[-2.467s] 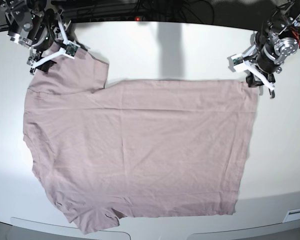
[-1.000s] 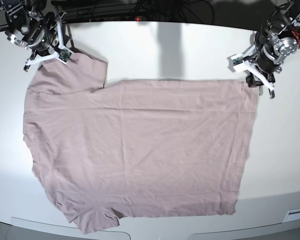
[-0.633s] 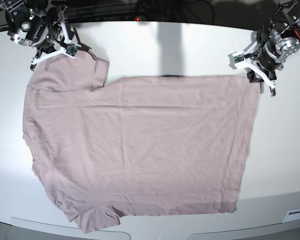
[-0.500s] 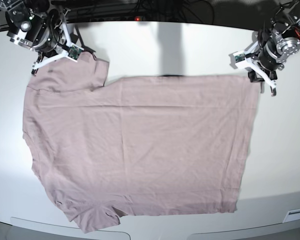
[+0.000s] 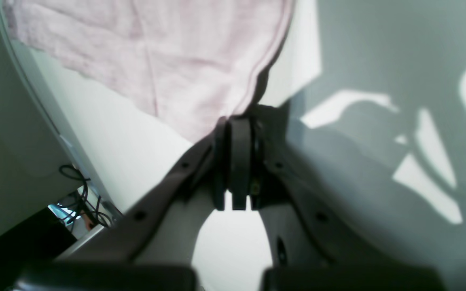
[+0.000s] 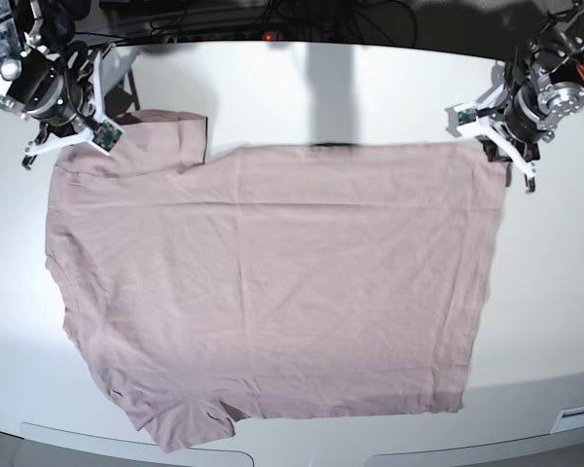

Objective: Fold the T-shirt properly
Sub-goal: 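Lift the shoulder edge with both grippers and pull it over the shirt, then drag the held edge toward the hem with both grippers, folding the shirt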

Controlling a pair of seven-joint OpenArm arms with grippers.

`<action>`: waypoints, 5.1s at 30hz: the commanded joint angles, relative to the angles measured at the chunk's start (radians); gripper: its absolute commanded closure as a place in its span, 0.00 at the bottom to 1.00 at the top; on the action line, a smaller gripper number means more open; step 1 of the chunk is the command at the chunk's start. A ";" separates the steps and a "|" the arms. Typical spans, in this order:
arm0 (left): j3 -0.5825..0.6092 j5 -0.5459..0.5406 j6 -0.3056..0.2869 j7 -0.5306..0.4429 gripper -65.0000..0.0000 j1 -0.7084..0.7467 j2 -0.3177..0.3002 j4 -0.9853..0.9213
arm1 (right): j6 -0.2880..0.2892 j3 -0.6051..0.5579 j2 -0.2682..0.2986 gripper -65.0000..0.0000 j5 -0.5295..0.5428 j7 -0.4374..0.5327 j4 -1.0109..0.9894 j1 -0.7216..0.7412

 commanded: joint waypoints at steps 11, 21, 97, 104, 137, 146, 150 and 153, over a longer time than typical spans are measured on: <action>-0.006 -0.014 0.014 -0.023 1.00 -0.076 -0.016 0.013 | -0.066 0.055 0.014 1.00 0.001 0.045 0.050 0.003; -0.006 -0.158 0.014 -0.061 1.00 -0.190 0.010 0.013 | -0.148 0.054 0.014 1.00 0.027 0.110 -0.023 0.037; -0.006 -0.262 0.306 -0.296 1.00 -0.441 0.223 -0.394 | -0.087 -0.145 -0.124 1.00 0.098 0.133 -0.929 1.006; -0.006 -0.262 0.305 -0.291 1.00 -0.493 0.287 -0.395 | -0.087 -0.145 -0.124 1.00 0.094 0.139 -0.929 1.006; -0.006 -0.262 0.305 -0.407 1.00 -0.541 0.289 -0.617 | -0.183 -0.145 -0.171 1.00 0.018 0.188 -0.929 1.003; -0.006 -0.262 0.305 -0.452 1.00 -0.547 0.289 -0.618 | -0.183 -0.145 -0.166 1.00 0.015 0.183 -0.929 1.003; -0.006 -0.262 0.305 -0.451 1.00 -0.576 0.299 -0.647 | -0.183 -0.145 -0.166 1.00 0.015 0.176 -0.929 1.003; -0.006 -0.262 0.305 -0.451 1.00 -0.605 0.324 -0.695 | -0.183 -0.145 -0.166 1.00 0.015 0.174 -0.929 1.003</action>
